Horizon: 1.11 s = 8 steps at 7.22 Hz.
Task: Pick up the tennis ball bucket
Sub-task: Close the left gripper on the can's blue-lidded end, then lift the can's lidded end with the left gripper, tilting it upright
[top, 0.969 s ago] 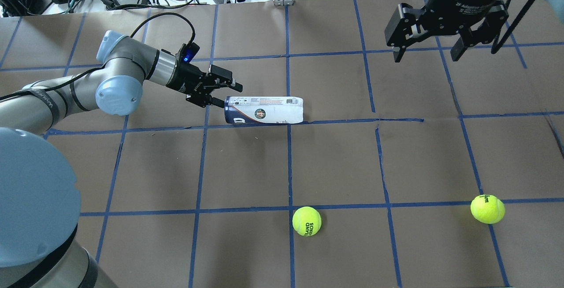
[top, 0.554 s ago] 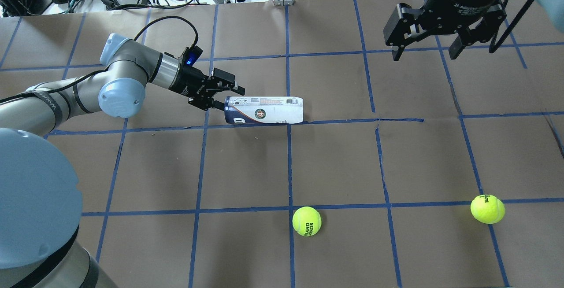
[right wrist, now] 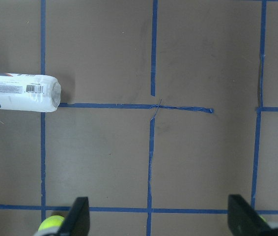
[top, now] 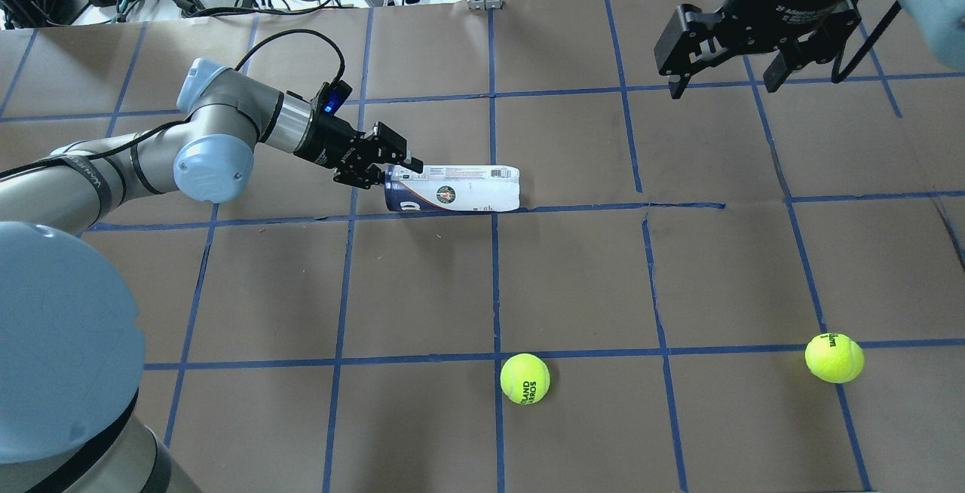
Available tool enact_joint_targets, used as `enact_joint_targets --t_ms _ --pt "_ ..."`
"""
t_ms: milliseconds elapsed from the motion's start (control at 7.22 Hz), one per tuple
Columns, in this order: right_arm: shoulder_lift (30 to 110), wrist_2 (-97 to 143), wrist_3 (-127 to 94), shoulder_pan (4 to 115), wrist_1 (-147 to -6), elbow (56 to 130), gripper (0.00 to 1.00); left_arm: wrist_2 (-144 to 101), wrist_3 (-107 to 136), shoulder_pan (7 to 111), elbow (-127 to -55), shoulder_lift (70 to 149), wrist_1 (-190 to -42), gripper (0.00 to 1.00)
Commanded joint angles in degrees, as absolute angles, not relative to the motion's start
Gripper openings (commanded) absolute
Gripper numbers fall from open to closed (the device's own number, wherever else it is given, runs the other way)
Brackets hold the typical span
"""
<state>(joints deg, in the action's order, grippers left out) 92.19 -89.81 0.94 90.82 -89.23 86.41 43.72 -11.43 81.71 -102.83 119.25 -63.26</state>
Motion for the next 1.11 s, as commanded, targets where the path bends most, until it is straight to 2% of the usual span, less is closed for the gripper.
enact_joint_targets --t_ms 0,277,969 --pt "92.2 -89.9 1.0 90.8 -89.4 86.5 1.0 43.9 -8.5 81.9 -102.1 119.2 -63.2 0.0" --pt "92.4 -89.9 1.0 90.8 -89.4 86.5 1.0 44.6 1.9 81.9 -97.2 118.7 -63.5 0.0" --pt "92.5 -90.1 1.1 90.9 -89.3 86.6 1.0 69.1 11.3 88.0 -76.1 114.5 -73.5 0.0"
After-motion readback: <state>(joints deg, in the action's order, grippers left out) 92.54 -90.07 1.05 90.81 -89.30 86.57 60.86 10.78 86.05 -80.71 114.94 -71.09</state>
